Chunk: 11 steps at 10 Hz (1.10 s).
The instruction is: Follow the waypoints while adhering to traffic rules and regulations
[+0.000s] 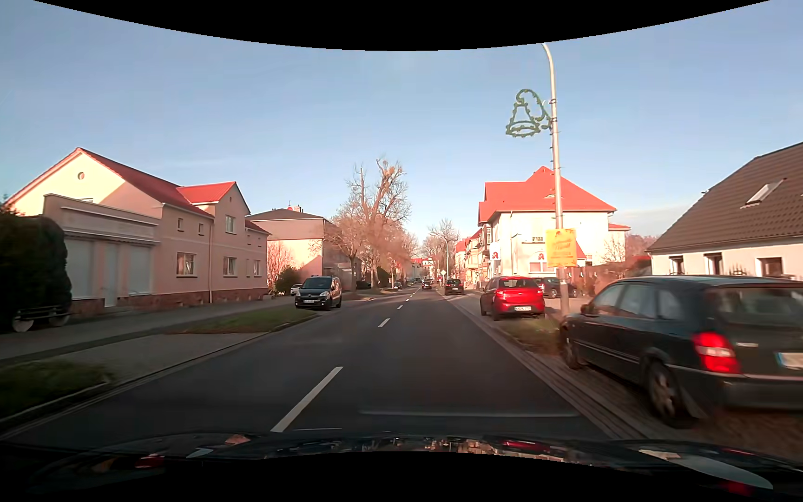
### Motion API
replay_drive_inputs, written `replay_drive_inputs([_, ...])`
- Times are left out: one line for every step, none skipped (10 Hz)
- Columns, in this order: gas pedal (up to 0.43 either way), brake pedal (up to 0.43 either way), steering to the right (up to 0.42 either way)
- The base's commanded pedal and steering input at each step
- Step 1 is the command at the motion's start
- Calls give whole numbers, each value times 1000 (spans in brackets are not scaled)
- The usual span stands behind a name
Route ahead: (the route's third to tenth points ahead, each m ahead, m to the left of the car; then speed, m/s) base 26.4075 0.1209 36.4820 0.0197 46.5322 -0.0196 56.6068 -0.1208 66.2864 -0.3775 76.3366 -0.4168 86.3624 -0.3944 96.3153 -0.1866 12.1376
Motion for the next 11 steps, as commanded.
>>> replay_drive_inputs([79,0,0])
replay_drive_inputs([79,0,0])
replay_drive_inputs([79,0,0])
replay_drive_inputs([79,0,0])
replay_drive_inputs([79,0,0])
replay_drive_inputs([79,0,0])
replay_drive_inputs([79,0,0])
replay_drive_inputs([87,0,0])
replay_drive_inputs([87,0,0])
replay_drive_inputs([87,0,0])
replay_drive_inputs([87,0,0])
